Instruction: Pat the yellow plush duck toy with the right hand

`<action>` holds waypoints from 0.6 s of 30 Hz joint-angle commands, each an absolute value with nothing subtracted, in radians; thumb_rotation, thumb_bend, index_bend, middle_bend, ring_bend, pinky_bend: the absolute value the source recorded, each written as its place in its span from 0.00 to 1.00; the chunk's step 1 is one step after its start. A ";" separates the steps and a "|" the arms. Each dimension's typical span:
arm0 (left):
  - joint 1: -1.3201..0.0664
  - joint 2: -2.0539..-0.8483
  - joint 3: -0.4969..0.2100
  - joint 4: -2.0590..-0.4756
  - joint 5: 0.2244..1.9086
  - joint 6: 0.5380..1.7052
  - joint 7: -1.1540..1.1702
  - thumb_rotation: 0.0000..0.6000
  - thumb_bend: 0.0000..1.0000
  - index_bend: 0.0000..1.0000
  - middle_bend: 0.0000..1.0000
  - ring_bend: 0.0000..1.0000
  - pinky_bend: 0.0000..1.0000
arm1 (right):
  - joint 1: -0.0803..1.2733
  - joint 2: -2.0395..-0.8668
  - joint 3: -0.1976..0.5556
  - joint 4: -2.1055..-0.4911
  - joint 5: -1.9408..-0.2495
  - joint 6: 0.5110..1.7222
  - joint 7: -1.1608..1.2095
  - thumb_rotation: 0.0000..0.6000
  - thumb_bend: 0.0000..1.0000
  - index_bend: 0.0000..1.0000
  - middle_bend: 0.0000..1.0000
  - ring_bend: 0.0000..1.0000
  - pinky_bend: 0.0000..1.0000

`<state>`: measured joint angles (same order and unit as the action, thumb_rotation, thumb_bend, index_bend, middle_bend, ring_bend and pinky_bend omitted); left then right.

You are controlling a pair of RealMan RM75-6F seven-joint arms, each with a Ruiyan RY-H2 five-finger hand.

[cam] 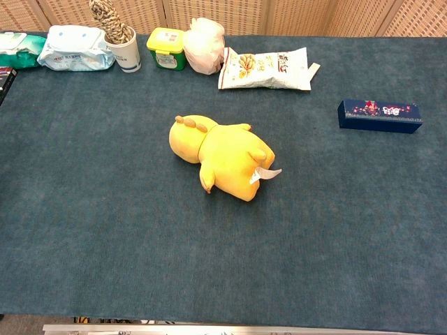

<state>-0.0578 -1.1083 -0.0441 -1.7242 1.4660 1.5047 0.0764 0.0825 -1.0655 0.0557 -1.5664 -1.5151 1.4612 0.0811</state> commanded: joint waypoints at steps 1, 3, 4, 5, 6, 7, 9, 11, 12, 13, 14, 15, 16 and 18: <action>-0.056 -1.108 -0.043 -1.724 1.465 1.505 0.075 1.00 0.22 0.27 0.26 0.23 0.16 | 0.083 -1.065 0.056 -1.568 -1.516 1.461 0.079 1.00 0.35 0.34 0.36 0.31 0.39; -0.056 -1.108 -0.042 -1.722 1.466 1.504 0.074 1.00 0.22 0.27 0.26 0.23 0.16 | 0.084 -1.065 0.055 -1.571 -1.518 1.461 0.078 1.00 0.35 0.34 0.36 0.30 0.39; -0.056 -1.108 -0.042 -1.721 1.466 1.504 0.074 1.00 0.22 0.27 0.26 0.23 0.16 | 0.084 -1.064 0.055 -1.571 -1.520 1.461 0.078 1.00 0.35 0.34 0.36 0.30 0.39; -0.056 -1.108 -0.042 -1.721 1.467 1.505 0.073 1.00 0.22 0.27 0.26 0.23 0.16 | 0.085 -1.064 0.055 -1.572 -1.521 1.462 0.078 1.00 0.35 0.34 0.36 0.30 0.39; -0.056 -1.108 -0.042 -1.721 1.467 1.505 0.073 1.00 0.22 0.27 0.26 0.23 0.16 | 0.085 -1.064 0.054 -1.573 -1.522 1.462 0.078 1.00 0.35 0.34 0.36 0.30 0.39; -0.055 -1.108 -0.041 -1.722 1.469 1.507 0.072 1.00 0.22 0.27 0.26 0.23 0.16 | 0.085 -1.064 0.054 -1.574 -1.524 1.462 0.079 1.00 0.35 0.34 0.36 0.30 0.39; -0.054 -1.107 -0.041 -1.721 1.468 1.508 0.070 1.00 0.22 0.27 0.26 0.23 0.16 | 0.087 -1.064 0.053 -1.576 -1.529 1.462 0.081 1.00 0.35 0.34 0.36 0.30 0.39; -0.053 -1.107 -0.041 -1.721 1.468 1.508 0.069 1.00 0.22 0.27 0.26 0.23 0.16 | 0.090 -1.063 0.052 -1.578 -1.534 1.460 0.082 1.00 0.35 0.34 0.36 0.30 0.39; -0.053 -1.107 -0.041 -1.721 1.469 1.507 0.069 1.00 0.22 0.27 0.26 0.23 0.16 | 0.093 -1.062 0.052 -1.579 -1.538 1.457 0.082 1.00 0.35 0.34 0.36 0.30 0.39; -0.053 -1.107 -0.041 -1.721 1.469 1.508 0.069 1.00 0.22 0.27 0.26 0.23 0.16 | 0.096 -1.062 0.051 -1.580 -1.541 1.455 0.081 1.00 0.35 0.34 0.36 0.30 0.39; -0.053 -1.107 -0.041 -1.723 1.470 1.508 0.069 1.00 0.22 0.27 0.26 0.23 0.16 | 0.098 -1.061 0.051 -1.582 -1.544 1.453 0.080 1.00 0.35 0.34 0.36 0.30 0.39; -0.053 -1.107 -0.040 -1.722 1.470 1.508 0.070 1.00 0.22 0.27 0.26 0.23 0.16 | 0.101 -1.061 0.051 -1.584 -1.547 1.450 0.080 1.00 0.35 0.34 0.36 0.31 0.39; -0.053 -1.106 -0.040 -1.722 1.470 1.508 0.069 1.00 0.22 0.27 0.26 0.23 0.16 | 0.104 -1.060 0.050 -1.586 -1.550 1.448 0.079 1.00 0.35 0.34 0.36 0.30 0.39; -0.052 -1.106 -0.040 -1.722 1.471 1.509 0.068 1.00 0.22 0.27 0.26 0.23 0.16 | 0.109 -1.059 0.049 -1.589 -1.557 1.443 0.080 1.00 0.35 0.34 0.36 0.31 0.39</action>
<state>-0.0524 -1.1059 -0.0401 -1.7218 1.4708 1.5088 0.0685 0.1074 -1.0593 0.0493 -1.5879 -1.5554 1.4447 0.0799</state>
